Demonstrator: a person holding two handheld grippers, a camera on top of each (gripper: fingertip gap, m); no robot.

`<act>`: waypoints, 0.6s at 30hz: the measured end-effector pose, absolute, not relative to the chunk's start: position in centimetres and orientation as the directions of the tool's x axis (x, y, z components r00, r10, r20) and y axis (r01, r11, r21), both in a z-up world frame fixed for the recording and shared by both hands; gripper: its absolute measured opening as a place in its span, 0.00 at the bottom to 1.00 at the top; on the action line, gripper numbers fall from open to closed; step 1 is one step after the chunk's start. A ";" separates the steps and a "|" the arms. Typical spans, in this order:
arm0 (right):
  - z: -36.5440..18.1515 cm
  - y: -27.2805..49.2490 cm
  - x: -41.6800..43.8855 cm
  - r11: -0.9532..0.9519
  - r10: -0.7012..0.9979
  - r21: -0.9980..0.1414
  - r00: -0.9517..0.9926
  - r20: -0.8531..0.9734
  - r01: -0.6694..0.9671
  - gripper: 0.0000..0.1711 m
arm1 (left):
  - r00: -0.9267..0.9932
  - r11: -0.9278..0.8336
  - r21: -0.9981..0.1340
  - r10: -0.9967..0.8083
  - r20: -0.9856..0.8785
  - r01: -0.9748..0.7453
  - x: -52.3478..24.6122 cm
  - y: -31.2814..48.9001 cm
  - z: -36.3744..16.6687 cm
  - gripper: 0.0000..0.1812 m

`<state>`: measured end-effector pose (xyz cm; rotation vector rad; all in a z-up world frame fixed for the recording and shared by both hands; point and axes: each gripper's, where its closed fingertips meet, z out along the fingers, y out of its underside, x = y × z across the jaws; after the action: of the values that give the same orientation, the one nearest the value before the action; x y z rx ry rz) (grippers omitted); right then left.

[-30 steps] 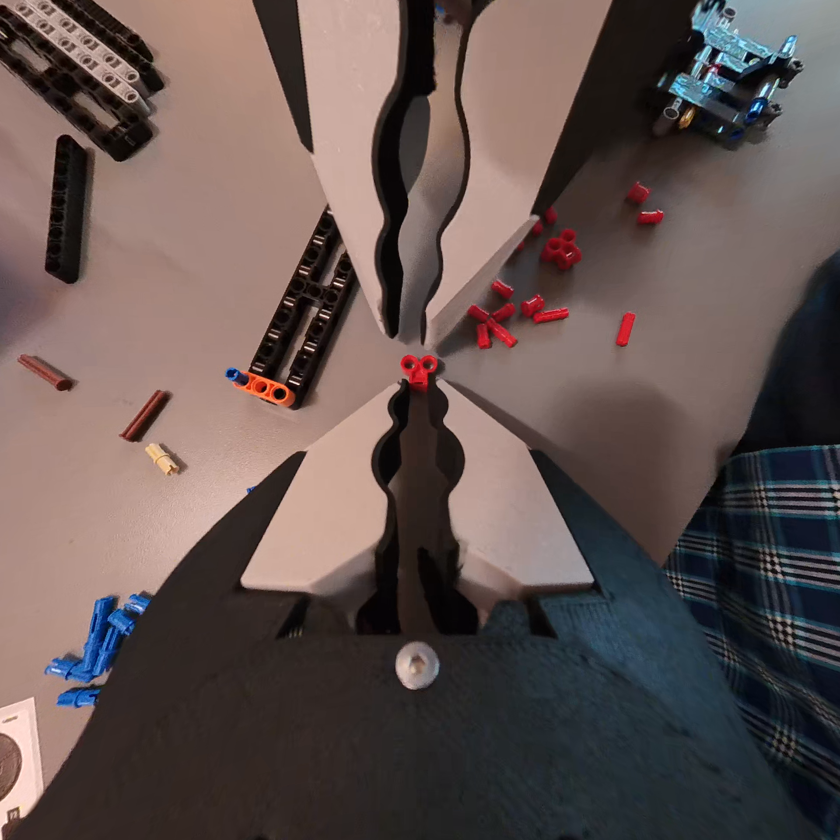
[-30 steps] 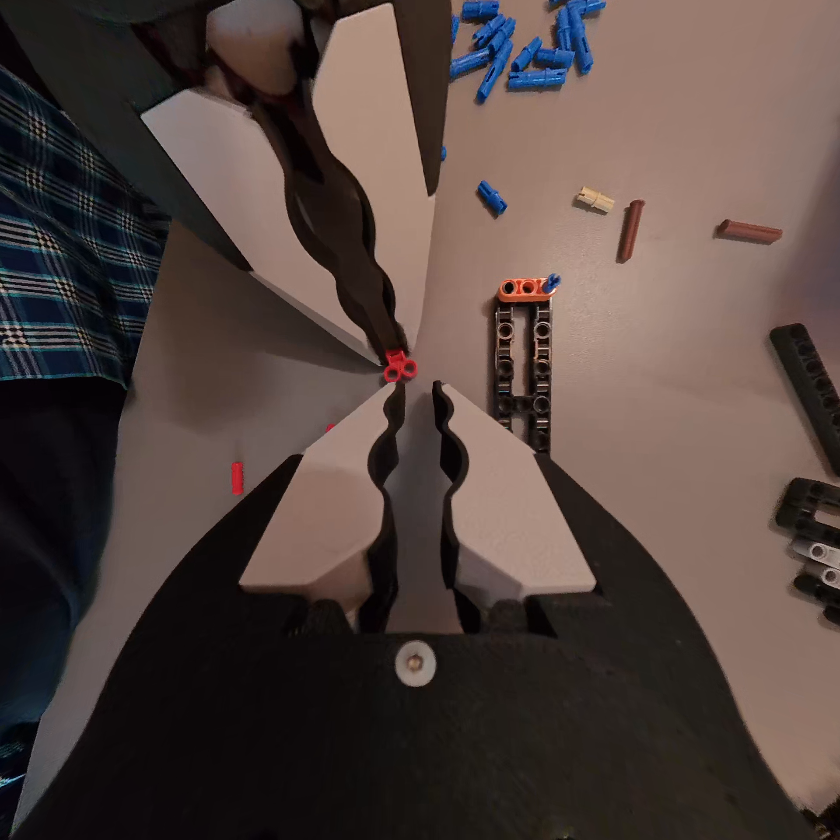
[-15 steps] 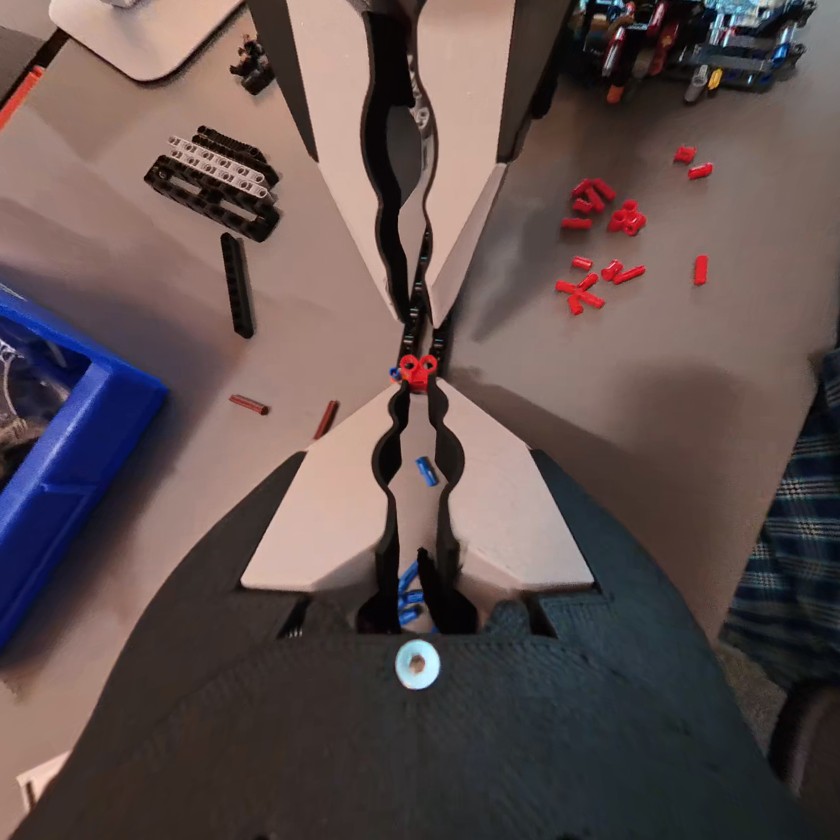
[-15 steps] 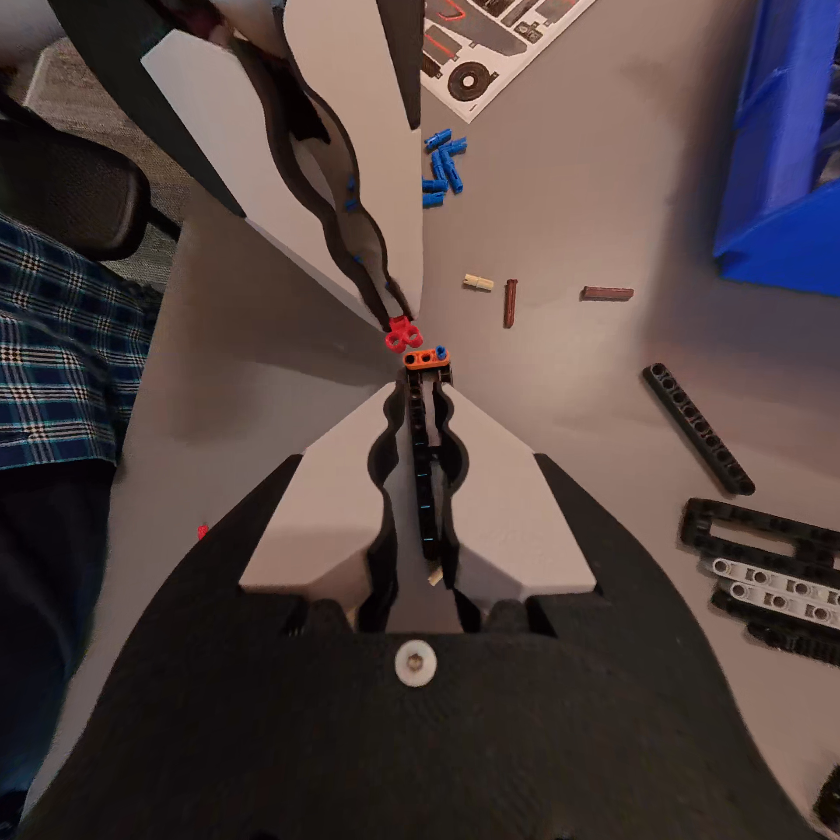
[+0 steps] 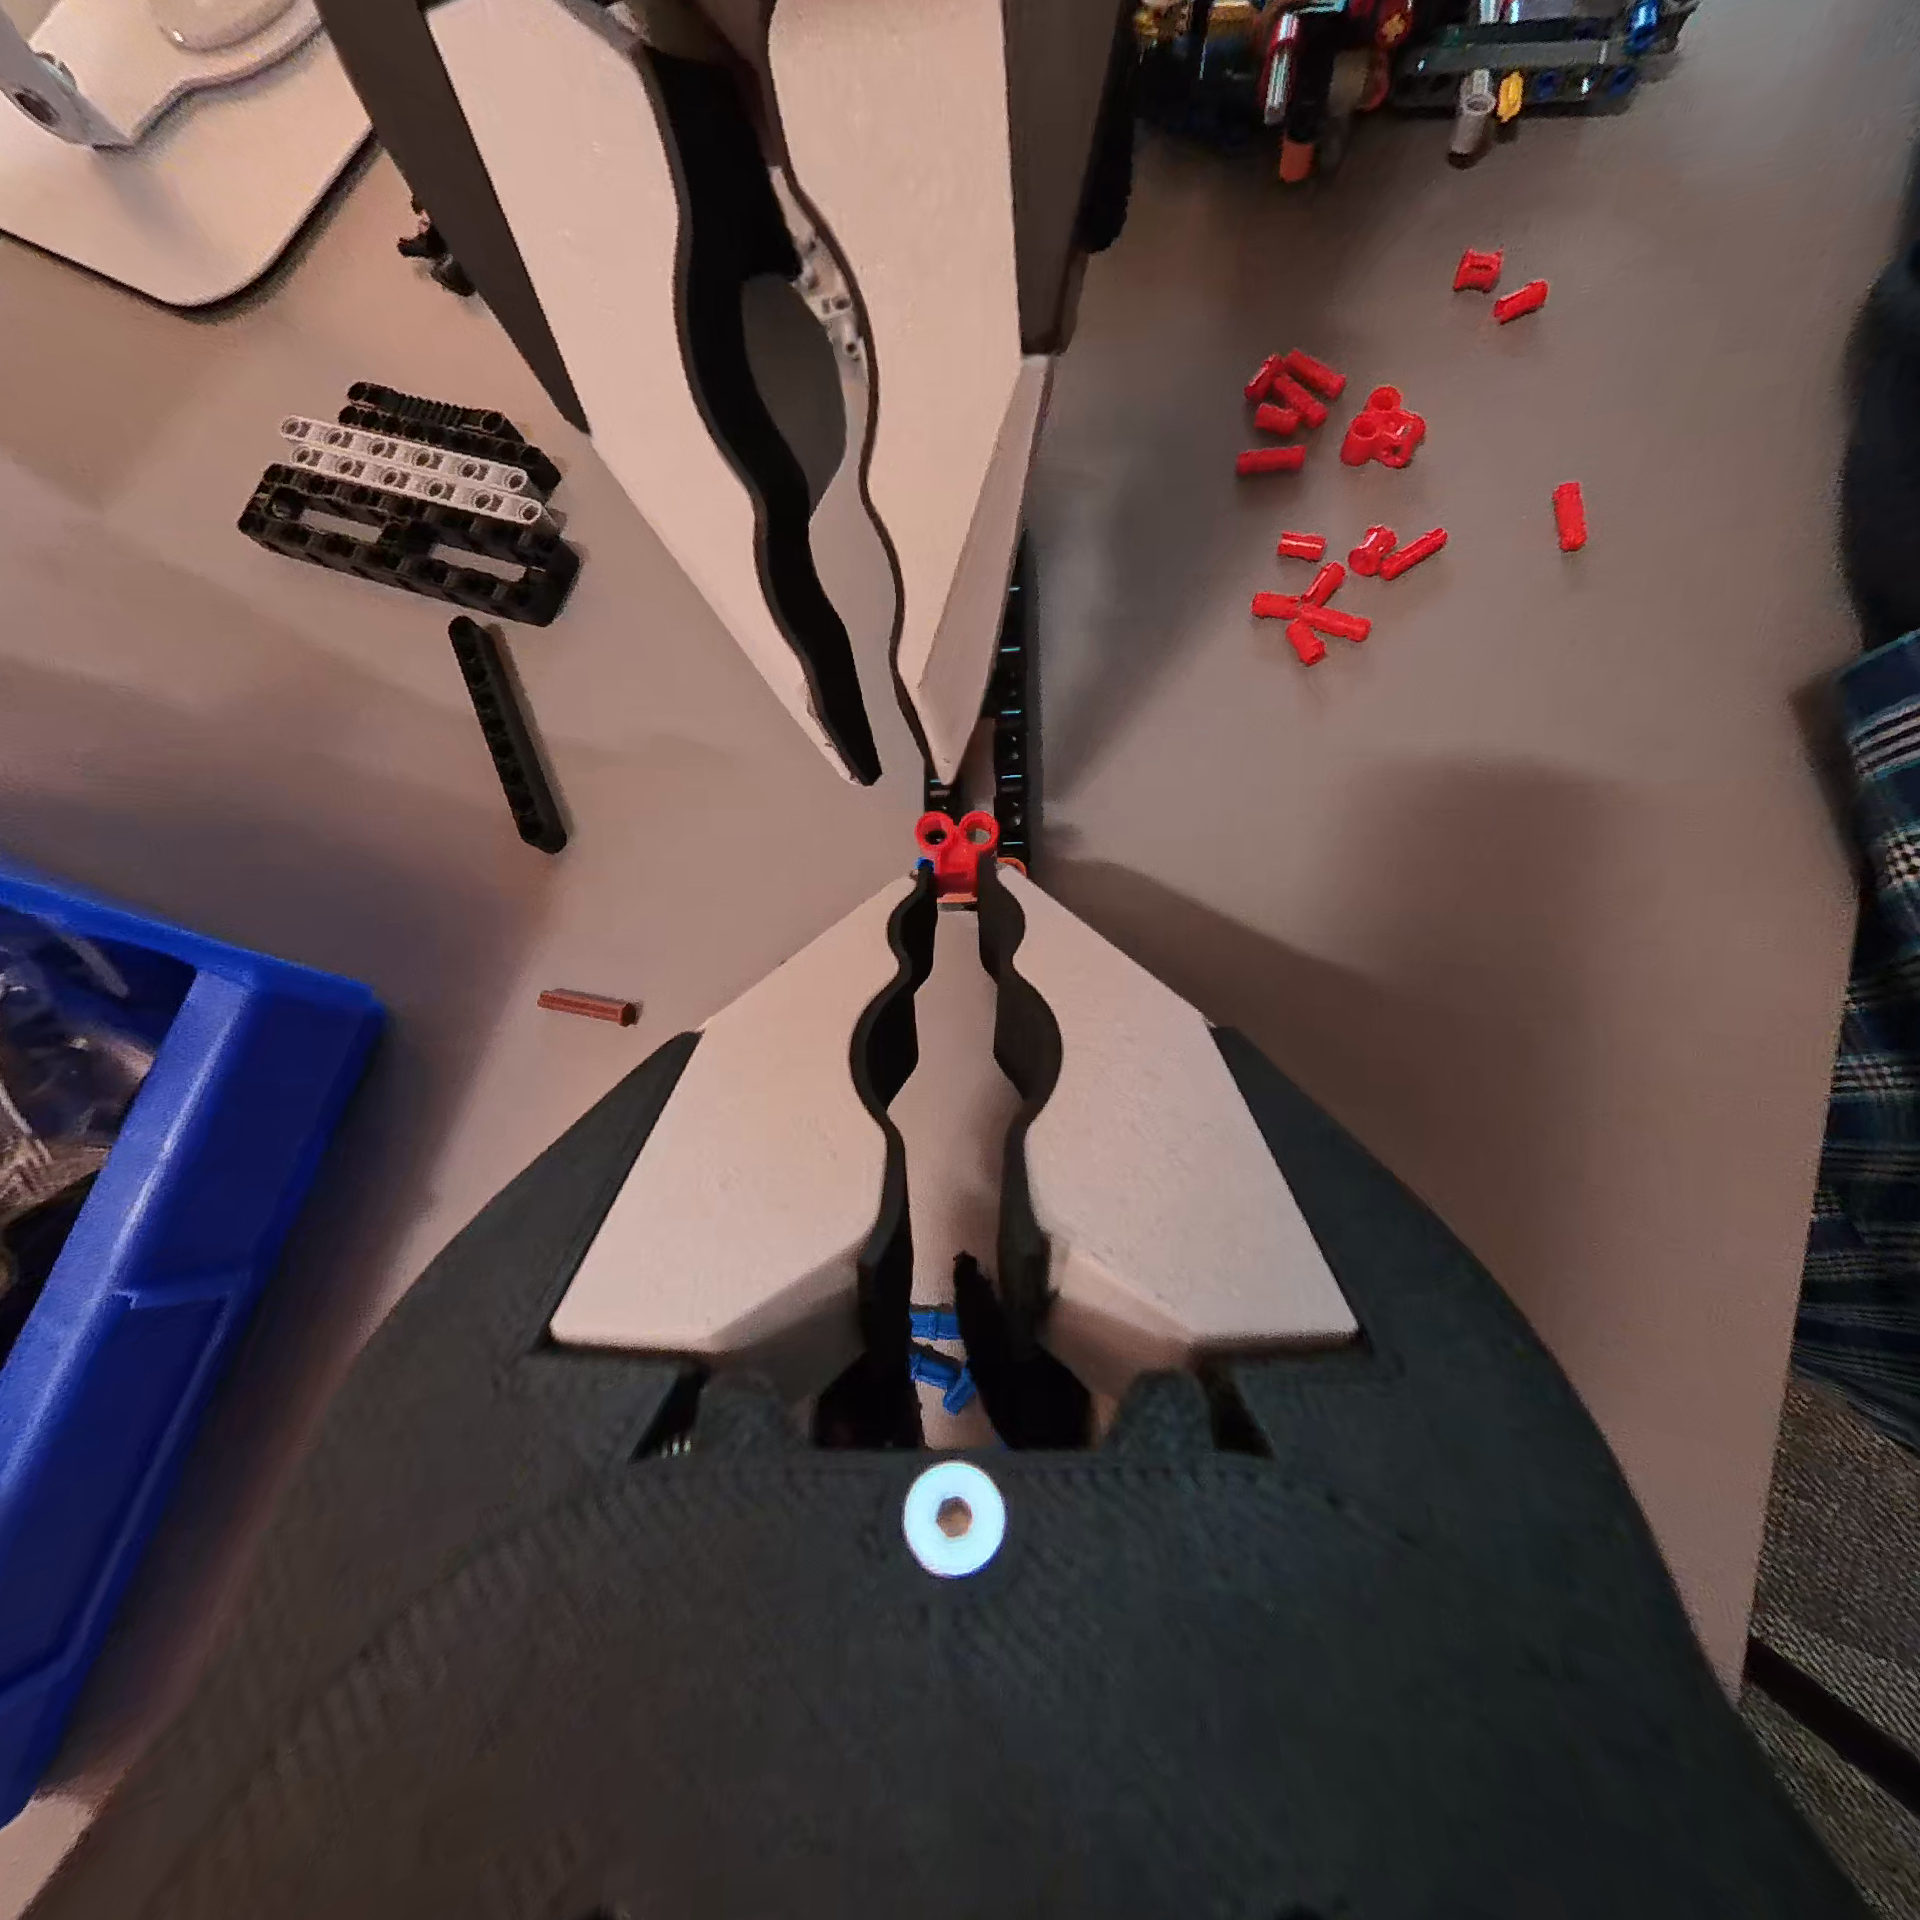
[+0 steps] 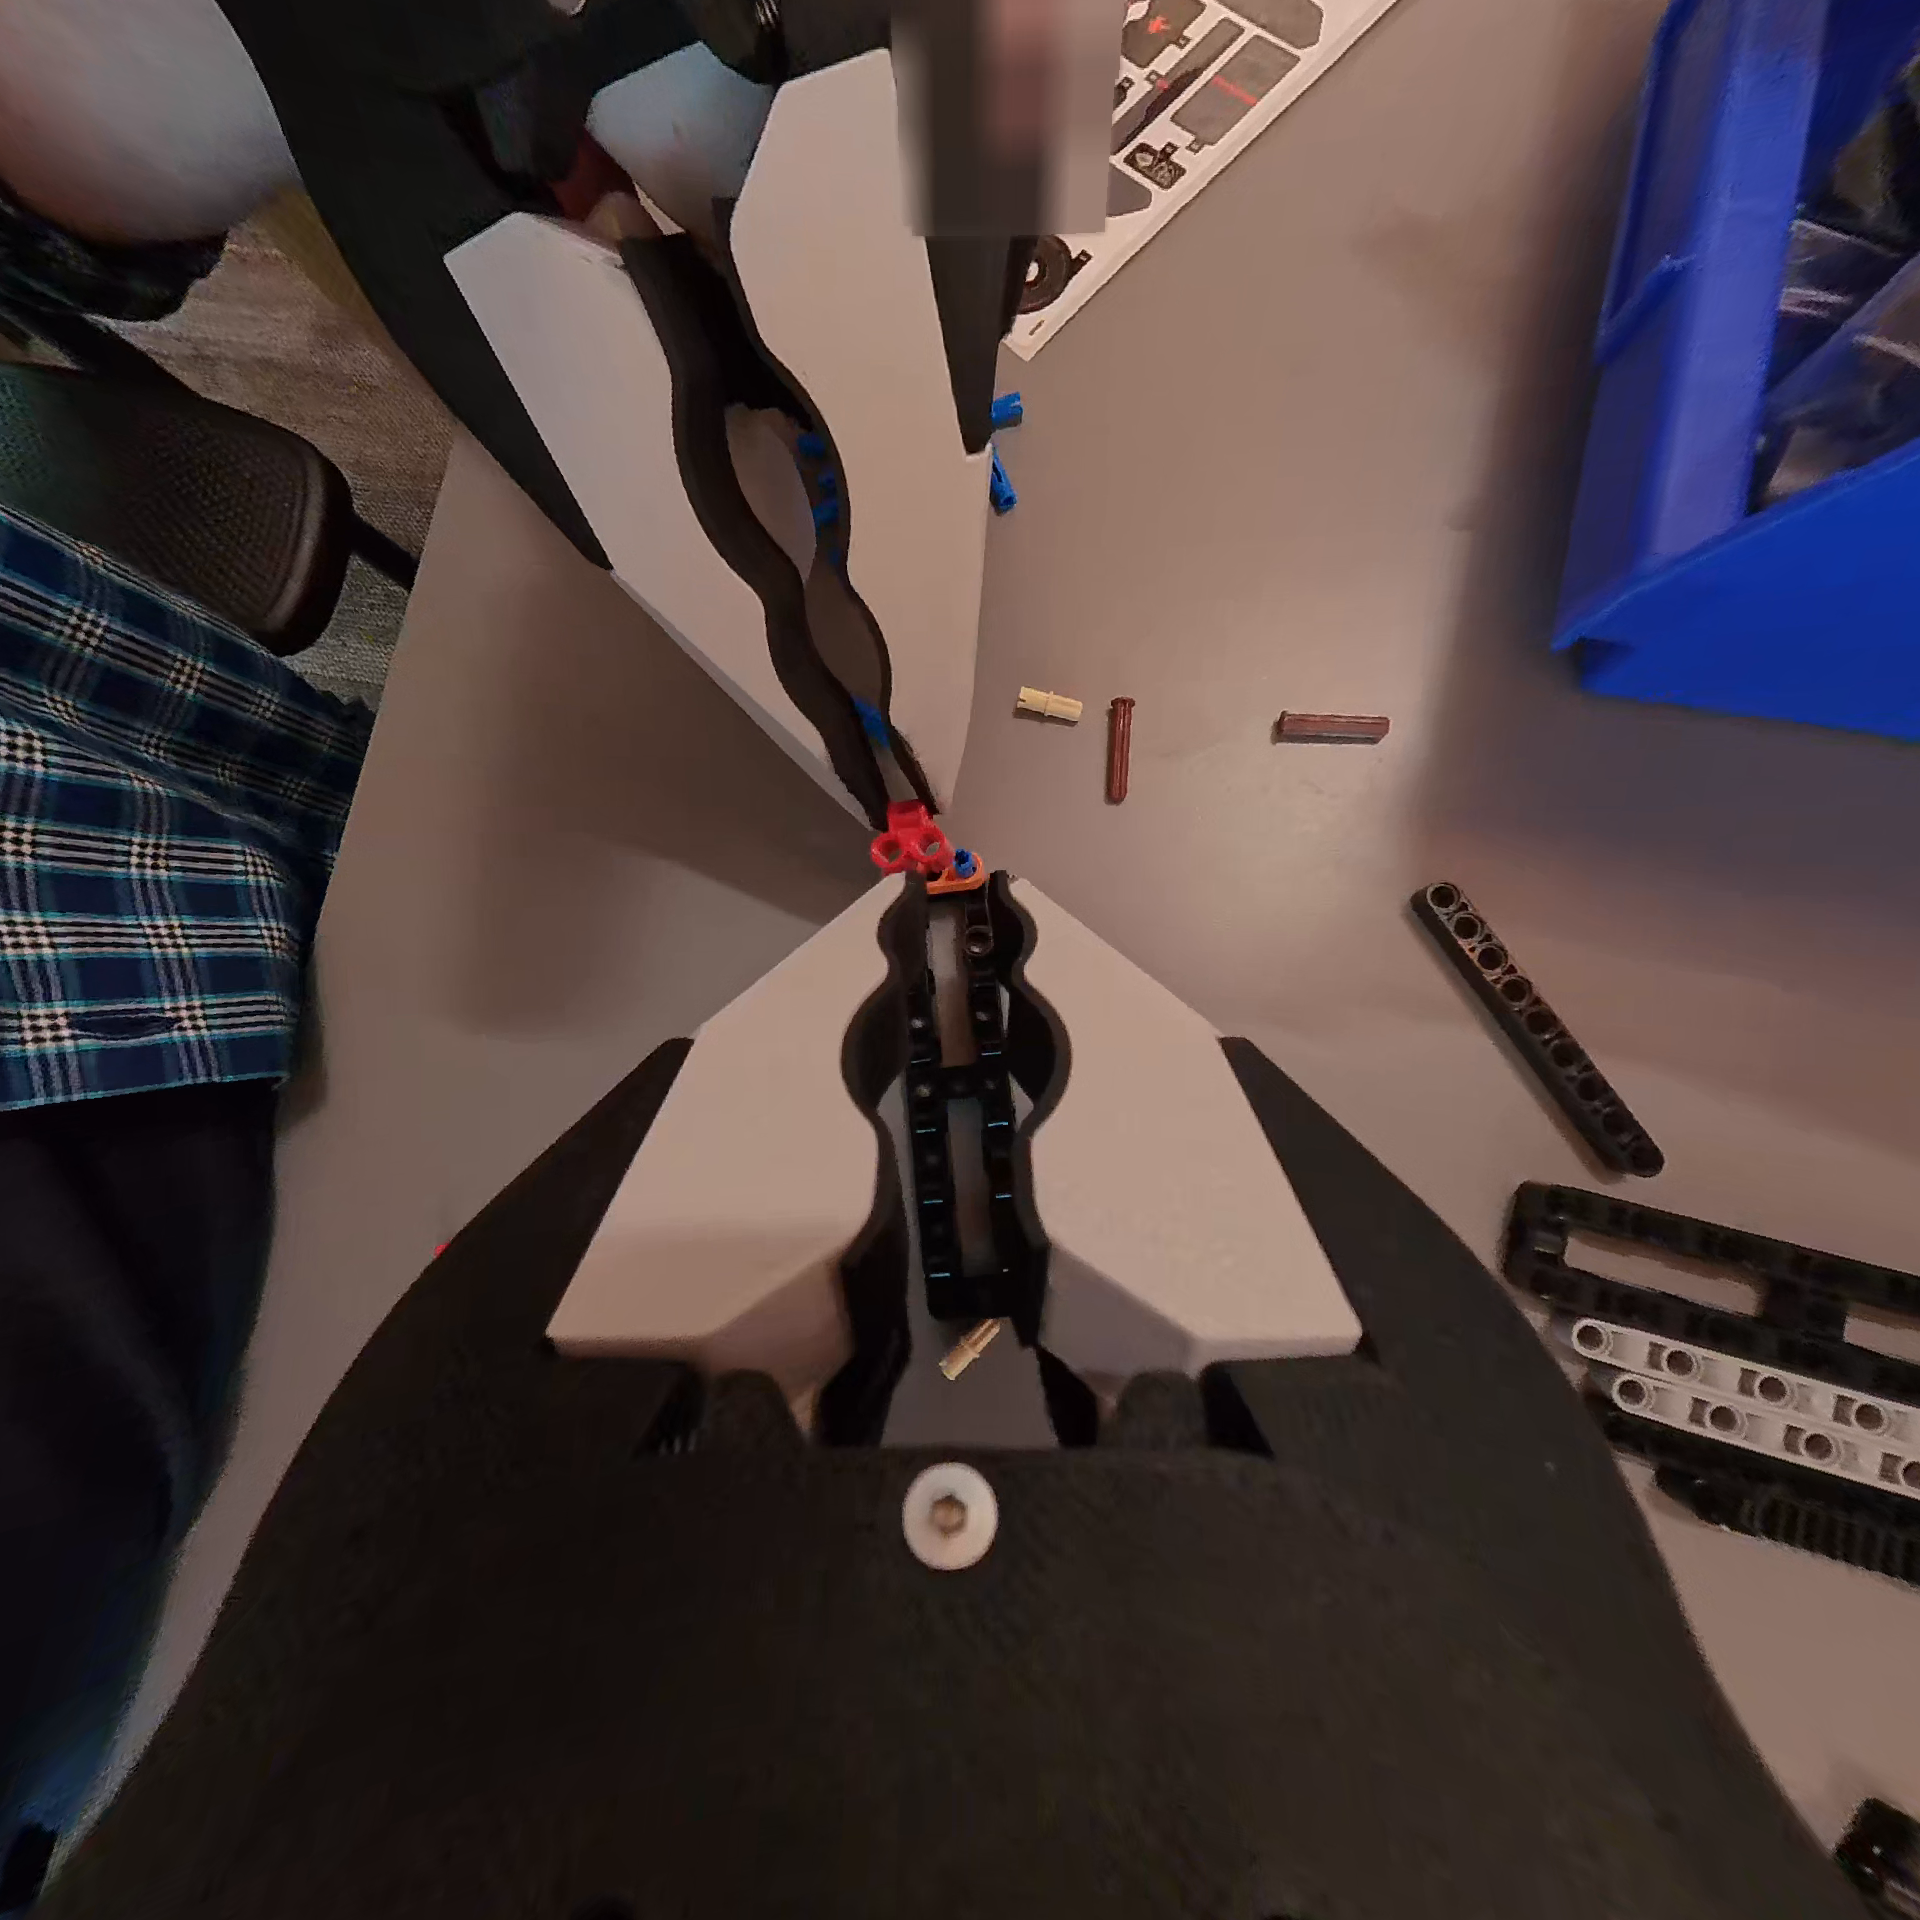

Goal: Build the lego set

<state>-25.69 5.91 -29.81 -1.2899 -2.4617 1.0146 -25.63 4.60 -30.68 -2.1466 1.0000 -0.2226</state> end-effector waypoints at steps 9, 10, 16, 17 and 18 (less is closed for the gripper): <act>-29.6 5.9 -25.9 0.374 0.788 -0.649 -0.596 -0.155 0.663 0.05 | 0.676 -0.415 -0.696 -0.724 -0.138 -0.587 -25.9 4.4 -31.1 0.03; -29.6 5.9 -25.9 0.370 0.789 -0.649 -0.594 -0.158 0.665 0.05 | 0.676 -0.414 -0.697 -0.724 -0.137 -0.585 -25.9 4.3 -31.1 0.03; -29.6 6.1 -26.1 0.360 0.793 -0.649 -0.586 -0.167 0.671 0.05 | 0.675 -0.412 -0.706 -0.726 -0.127 -0.576 -26.1 4.3 -31.2 0.03; -29.6 6.1 -26.1 0.358 0.793 -0.647 -0.585 -0.169 0.673 0.05 | 0.674 -0.411 -0.707 -0.728 -0.125 -0.575 -26.1 4.3 -31.2 0.03; -29.6 6.1 -26.1 0.356 0.794 -0.646 -0.583 -0.172 0.676 0.05 | 0.673 -0.410 -0.709 -0.729 -0.123 -0.574 -26.1 4.2 -31.2 0.03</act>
<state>-26.13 6.13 -29.59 -1.3380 -2.4415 1.0359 -26.06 4.23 -31.24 -2.1310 1.0001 -0.2633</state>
